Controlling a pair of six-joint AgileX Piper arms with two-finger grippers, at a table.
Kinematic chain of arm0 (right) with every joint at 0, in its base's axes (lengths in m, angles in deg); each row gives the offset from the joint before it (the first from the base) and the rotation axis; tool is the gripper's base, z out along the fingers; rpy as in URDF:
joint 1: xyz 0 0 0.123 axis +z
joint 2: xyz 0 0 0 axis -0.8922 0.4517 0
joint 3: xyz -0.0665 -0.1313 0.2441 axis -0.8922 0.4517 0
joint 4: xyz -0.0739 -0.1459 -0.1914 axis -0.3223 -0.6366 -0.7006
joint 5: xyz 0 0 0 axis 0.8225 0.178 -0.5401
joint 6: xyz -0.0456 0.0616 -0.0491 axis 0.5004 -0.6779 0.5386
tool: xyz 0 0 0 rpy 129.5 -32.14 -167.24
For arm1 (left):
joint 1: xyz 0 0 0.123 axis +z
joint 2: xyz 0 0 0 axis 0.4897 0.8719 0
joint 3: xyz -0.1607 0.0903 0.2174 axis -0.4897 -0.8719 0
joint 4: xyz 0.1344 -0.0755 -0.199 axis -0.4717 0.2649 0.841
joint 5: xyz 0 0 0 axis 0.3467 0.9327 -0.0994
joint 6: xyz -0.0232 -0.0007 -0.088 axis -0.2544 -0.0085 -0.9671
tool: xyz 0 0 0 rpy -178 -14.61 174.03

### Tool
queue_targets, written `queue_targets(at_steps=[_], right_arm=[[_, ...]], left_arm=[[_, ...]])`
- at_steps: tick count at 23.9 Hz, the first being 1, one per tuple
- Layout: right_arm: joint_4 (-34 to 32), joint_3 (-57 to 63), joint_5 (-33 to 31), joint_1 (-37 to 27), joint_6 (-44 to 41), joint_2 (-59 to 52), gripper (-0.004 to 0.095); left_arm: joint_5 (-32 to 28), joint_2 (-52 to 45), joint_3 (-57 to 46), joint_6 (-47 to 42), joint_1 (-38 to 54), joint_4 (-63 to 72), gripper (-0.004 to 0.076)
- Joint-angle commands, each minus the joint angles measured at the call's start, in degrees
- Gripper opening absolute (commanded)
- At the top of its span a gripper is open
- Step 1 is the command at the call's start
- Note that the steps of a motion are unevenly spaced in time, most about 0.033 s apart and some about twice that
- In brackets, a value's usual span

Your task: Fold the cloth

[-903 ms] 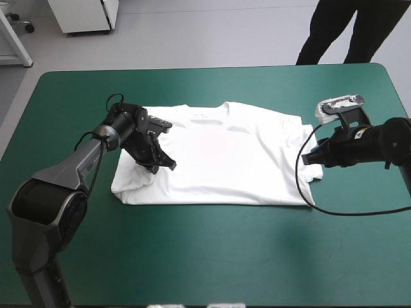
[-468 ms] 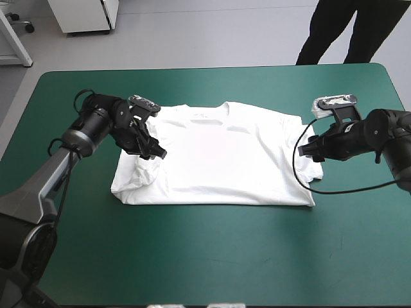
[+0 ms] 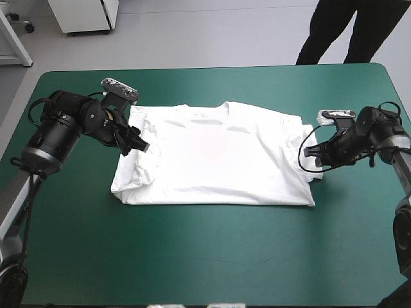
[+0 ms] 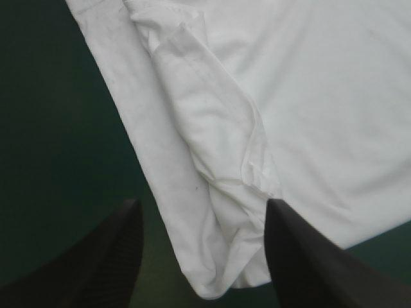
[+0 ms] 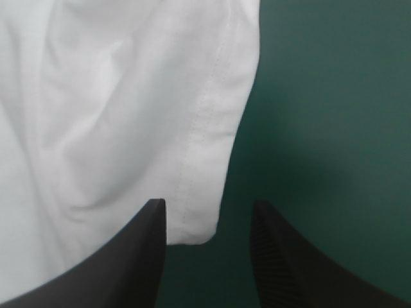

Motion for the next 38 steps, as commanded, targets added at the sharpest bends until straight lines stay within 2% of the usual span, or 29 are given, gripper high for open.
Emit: queue_targets(at_steps=[1, 3, 5, 8, 21, 26, 31, 38], right_arm=[[0.49, -1.93, 1.53, -0.26, 0.65, 1.4, 0.0347], [0.49, -1.93, 1.65, -0.26, 0.65, 3.89, 0.0316], [0.49, -1.93, 1.73, -0.26, 0.82, 5.24, 0.024], [1.13, -1.93, 1.73, -0.26, 2.45, 5.13, -0.0016], [4.28, -1.96, 1.42, 0.72, 3.94, -9.24, -0.0011], [6.28, -1.96, -0.32, 6.99, 4.9, -9.91, -0.0011], [5.66, -2.07, 3.36, 15.85, 3.14, -8.55, -0.0011], [5.52, -2.07, 3.59, 20.7, 1.8, 0.44, -0.0012]], left_arm=[[-0.93, -2.41, 1.37, -1.31, -0.04, -0.65, 0.0417], [-0.55, -2.41, 1.37, -1.5, -0.04, -1.06, 0.0417], [-0.55, -2.41, 1.37, -1.5, -0.04, -1.06, 0.0417], [-0.78, -2.41, 1.37, -1.75, -0.04, -1.06, 0.0417], [-0.29, -4.27, 1.37, -4.67, -0.04, -6.47, 0.0415], [0.44, -5.05, 1.37, -4.75, -0.04, -6.37, 0.0409], [1.45, -5.5, 1.37, -4.75, -0.04, -6.47, 0.0409], [4.58, -5.5, 1.37, -4.75, -0.04, -5.91, 0.0407]])
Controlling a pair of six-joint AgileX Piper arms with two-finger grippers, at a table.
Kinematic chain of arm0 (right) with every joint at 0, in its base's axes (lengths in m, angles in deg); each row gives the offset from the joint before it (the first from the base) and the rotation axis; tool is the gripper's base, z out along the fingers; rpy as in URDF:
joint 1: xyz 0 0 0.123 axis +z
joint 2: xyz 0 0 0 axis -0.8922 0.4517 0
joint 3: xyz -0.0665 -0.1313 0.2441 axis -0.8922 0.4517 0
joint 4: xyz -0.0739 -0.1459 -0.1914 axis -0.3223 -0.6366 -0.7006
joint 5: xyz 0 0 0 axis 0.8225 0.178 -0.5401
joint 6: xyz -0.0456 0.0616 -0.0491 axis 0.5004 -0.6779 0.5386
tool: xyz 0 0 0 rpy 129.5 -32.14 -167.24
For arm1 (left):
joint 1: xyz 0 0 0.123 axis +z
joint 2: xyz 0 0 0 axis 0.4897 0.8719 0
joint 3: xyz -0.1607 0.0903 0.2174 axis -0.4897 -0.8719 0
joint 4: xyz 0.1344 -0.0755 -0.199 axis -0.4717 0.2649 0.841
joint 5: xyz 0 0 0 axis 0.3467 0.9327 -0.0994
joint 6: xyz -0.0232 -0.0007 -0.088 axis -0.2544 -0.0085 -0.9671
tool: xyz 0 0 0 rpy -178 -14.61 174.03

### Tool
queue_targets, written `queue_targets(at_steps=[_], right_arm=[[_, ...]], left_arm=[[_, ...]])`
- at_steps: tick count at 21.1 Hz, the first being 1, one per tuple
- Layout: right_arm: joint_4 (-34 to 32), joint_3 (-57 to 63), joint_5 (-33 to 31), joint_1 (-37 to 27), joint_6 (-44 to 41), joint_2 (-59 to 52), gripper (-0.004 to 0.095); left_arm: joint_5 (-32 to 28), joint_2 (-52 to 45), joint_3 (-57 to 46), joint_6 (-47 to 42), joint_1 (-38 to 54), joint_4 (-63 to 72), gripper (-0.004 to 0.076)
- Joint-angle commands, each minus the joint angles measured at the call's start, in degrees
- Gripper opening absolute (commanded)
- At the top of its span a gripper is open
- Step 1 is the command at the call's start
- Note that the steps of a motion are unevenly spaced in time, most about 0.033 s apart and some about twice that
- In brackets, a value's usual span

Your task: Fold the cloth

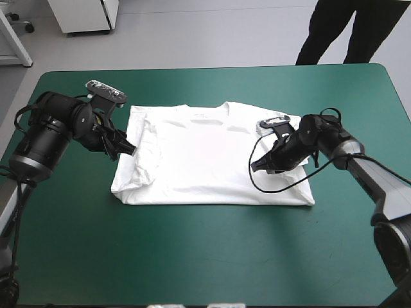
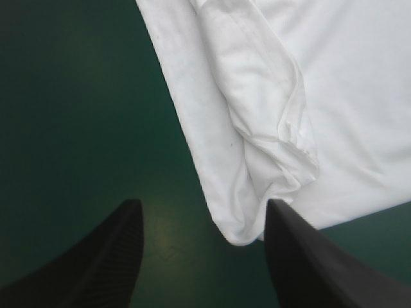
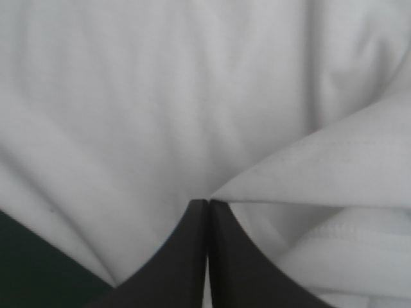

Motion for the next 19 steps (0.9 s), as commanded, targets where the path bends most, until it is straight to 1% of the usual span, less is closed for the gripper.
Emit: queue_targets(at_steps=[1, 4, 6, 7, 8, 10, 12, 14, 16, 19], right_arm=[[0.6, -1.55, 1.21, 0.54, -0.05, 3.76, -0.0012], [0.48, -1.55, 0.99, 0.54, 0.52, 7.79, -0.0011], [0.34, -1.55, 1.05, 0.54, 1.82, 8.2, 0.0016], [0.34, -1.55, 0.7, 0.54, 1.84, 6.77, 0.0087], [0.45, -1.55, 0.56, 0.54, 2.1, 5.92, 0.0131], [0.45, -1.55, -0.12, 0.54, 2.1, -0.1, 0.0274], [0.55, -1.55, -1.1, 0.54, 1.99, -4.95, 0.0348], [-1.14, -1.55, -1.31, 0.54, 1.46, -10.76, 0.0408], [-3.47, -1.55, -1.58, 0.54, 0.1, -14.09, 0.0434], [-7.89, -1.55, -2.97, 0.54, -2.52, -18.79, 0.0434]], left_arm=[[-1.22, -2.2, 1.37, -0.76, -0.04, 0.17, 0.0407], [-0.97, -2.2, 1.37, -0.76, -0.04, 0.17, 0.0398], [-0.76, -2.2, 1.37, -0.76, -0.04, 0.17, 0.0398], [-0.76, -2.2, 1.37, -0.76, -0.04, 0.17, 0.0398], [-0.76, -2.2, 1.37, -0.76, -0.04, 0.17, 0.0398], [-0.76, -2.2, 1.37, -0.52, -0.04, 0.17, 0.0399], [-0.49, -2.2, 1.37, -0.52, 0.04, -0.32, 0.0399], [-0.33, -2.2, 0.71, -0.52, 0.97, -0.19, 0.0399], [-0.17, -2.2, -0.6, -0.77, 2.23, -0.19, 0.0399], [-0.71, -2.33, -3.78, -0.92, 4.93, 0.13, 0.0399]])
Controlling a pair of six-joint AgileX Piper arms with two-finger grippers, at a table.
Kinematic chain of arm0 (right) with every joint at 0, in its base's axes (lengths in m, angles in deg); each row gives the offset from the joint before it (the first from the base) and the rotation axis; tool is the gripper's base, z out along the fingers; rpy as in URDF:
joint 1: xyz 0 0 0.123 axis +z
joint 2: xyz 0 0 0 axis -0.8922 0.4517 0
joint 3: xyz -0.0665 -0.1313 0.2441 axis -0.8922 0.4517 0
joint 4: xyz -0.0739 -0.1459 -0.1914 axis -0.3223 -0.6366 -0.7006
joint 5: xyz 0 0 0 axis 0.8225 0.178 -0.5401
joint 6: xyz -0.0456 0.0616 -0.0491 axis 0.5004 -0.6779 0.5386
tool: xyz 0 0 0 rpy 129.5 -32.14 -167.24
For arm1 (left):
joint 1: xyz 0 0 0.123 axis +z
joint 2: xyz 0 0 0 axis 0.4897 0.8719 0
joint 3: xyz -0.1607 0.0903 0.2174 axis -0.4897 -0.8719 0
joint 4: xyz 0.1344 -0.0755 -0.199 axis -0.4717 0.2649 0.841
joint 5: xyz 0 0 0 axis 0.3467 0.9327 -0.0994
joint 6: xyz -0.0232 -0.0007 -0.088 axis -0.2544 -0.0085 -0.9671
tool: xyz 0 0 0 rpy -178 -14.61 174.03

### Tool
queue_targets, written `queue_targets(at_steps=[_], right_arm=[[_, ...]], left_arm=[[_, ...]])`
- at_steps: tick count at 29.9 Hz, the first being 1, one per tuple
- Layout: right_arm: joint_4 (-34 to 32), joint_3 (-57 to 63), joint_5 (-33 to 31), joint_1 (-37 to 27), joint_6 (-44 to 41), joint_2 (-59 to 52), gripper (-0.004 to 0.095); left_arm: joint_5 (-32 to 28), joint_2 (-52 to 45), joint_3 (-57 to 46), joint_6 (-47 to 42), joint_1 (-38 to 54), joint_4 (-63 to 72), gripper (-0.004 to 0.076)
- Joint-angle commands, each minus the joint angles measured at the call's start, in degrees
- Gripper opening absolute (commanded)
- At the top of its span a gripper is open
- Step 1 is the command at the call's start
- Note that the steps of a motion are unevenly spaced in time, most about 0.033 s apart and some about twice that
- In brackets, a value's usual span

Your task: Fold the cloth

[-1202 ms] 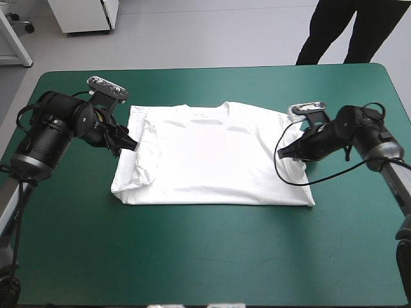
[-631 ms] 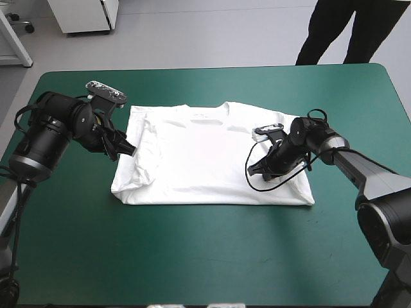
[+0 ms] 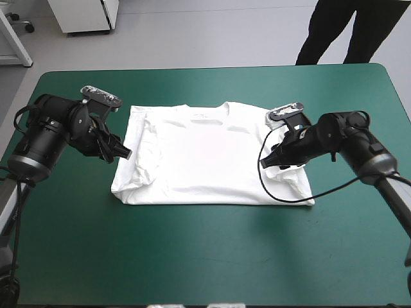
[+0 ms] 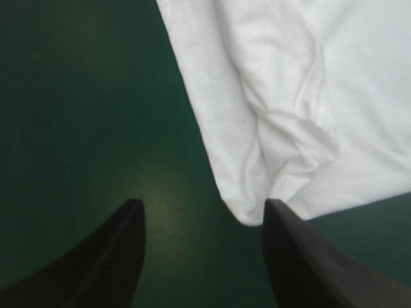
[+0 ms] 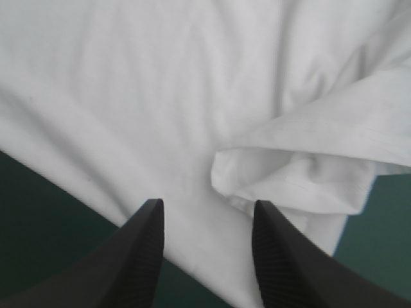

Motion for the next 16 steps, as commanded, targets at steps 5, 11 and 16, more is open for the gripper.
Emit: queue_targets(at_steps=[5, 11, 16], right_arm=[[-7.86, -1.32, -4.58, 0.03, -5.55, -10.27, 0.0433], [-9.01, -1.2, -5.45, 0.03, -6.2, -11.52, 0.0427], [-10.04, 2.66, -4.2, 0.03, -6.88, -11.52, 0.0428]], left_arm=[[-4.75, -3.89, -7.91, -1.43, 6.11, 4.25, 0.0399], [-10.53, -5.51, -17.84, -0.68, 6.81, 8.67, 0.0399], [-18.45, -5.27, -26.72, -1.78, 6.81, 8.36, 0.0399]])
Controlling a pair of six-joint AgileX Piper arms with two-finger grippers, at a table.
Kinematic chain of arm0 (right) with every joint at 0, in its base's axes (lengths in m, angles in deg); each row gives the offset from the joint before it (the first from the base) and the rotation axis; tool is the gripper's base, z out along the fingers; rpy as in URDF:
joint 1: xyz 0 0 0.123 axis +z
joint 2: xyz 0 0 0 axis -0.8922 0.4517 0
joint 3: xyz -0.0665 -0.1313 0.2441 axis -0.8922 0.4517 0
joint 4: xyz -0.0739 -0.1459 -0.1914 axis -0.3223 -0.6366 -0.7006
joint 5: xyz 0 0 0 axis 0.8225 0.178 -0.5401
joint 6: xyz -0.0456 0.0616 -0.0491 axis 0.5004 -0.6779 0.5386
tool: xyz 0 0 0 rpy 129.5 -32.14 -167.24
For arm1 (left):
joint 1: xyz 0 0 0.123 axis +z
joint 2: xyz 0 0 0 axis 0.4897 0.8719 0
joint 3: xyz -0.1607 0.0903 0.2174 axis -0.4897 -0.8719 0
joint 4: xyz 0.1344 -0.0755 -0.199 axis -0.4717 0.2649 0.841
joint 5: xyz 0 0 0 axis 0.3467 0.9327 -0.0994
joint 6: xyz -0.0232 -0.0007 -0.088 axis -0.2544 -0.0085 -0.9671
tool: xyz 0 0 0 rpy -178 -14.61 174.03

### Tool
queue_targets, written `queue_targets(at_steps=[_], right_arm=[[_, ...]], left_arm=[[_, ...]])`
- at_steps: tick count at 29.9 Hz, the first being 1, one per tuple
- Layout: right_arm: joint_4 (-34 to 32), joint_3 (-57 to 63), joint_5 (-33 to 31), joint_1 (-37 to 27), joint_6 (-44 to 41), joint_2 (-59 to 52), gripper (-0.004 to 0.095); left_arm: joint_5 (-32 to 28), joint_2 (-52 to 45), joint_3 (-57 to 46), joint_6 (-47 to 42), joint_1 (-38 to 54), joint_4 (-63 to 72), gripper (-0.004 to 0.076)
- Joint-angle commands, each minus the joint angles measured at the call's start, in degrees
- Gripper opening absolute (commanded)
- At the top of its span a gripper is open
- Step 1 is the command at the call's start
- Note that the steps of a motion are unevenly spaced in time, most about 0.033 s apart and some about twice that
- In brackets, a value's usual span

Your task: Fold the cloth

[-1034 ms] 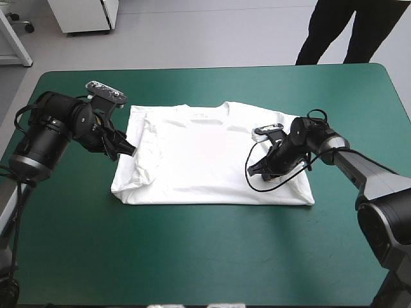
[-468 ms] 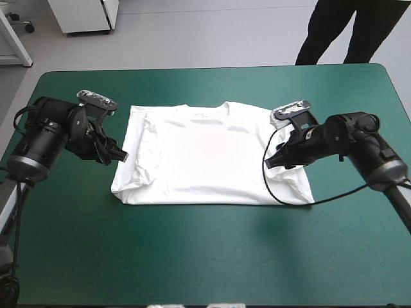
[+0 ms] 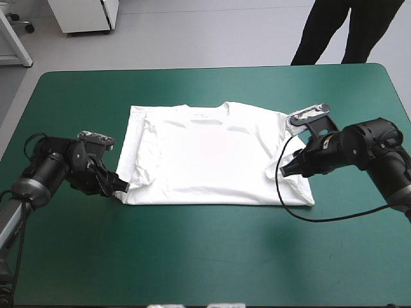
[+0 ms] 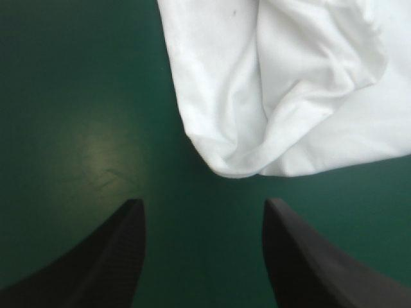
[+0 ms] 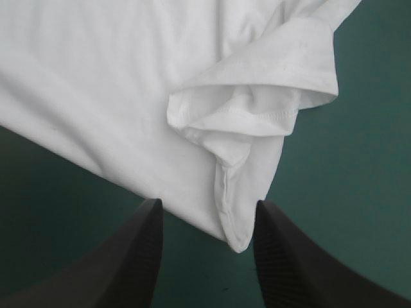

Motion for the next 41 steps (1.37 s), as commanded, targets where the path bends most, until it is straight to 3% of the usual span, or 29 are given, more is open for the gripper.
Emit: queue_targets(at_steps=[1, 8, 23, 25, 31, 35, 41], right_arm=[[-0.59, 2.24, 3.24, 0.03, -0.47, -1.69, 0.0428], [-0.18, 10.03, 8.06, 0.03, -1.43, -1.69, 0.0428], [-0.4, 11.1, 8.4, 0.03, -1.58, -1.69, 0.0428], [-0.83, 11.1, 8.11, 0.03, -1.68, -1.69, 0.0428], [0.6, 13.63, 9.14, -5.67, -2.42, -1.69, 0.0428], [5.43, 15.91, 11.06, -10.59, 1.49, -1.58, 0.0429], [6.99, 16.49, 10.28, -10.85, 3.75, 2.1, 0.0472]], left_arm=[[-7.34, -1.77, -4.13, -2.27, 0.01, 0.55, 0.0399], [-16.13, -1.77, -7.29, -4.96, 0.01, 3.04, 0.0399], [-17.23, 8.28, -7.29, -5.85, 0.01, 5.55, 0.0394], [-16.68, 8.29, -7.29, -5.61, 0.01, 5.34, 0.0346], [-16.4, 6.82, -7.29, -4.35, 0.01, 4.27, -0.0001], [-16.79, 6.59, -7.29, -4.12, 0.01, 4.37, -0.0009], [-16.68, 6.59, -7.29, -4.12, 0.01, 4.72, -0.0009]])
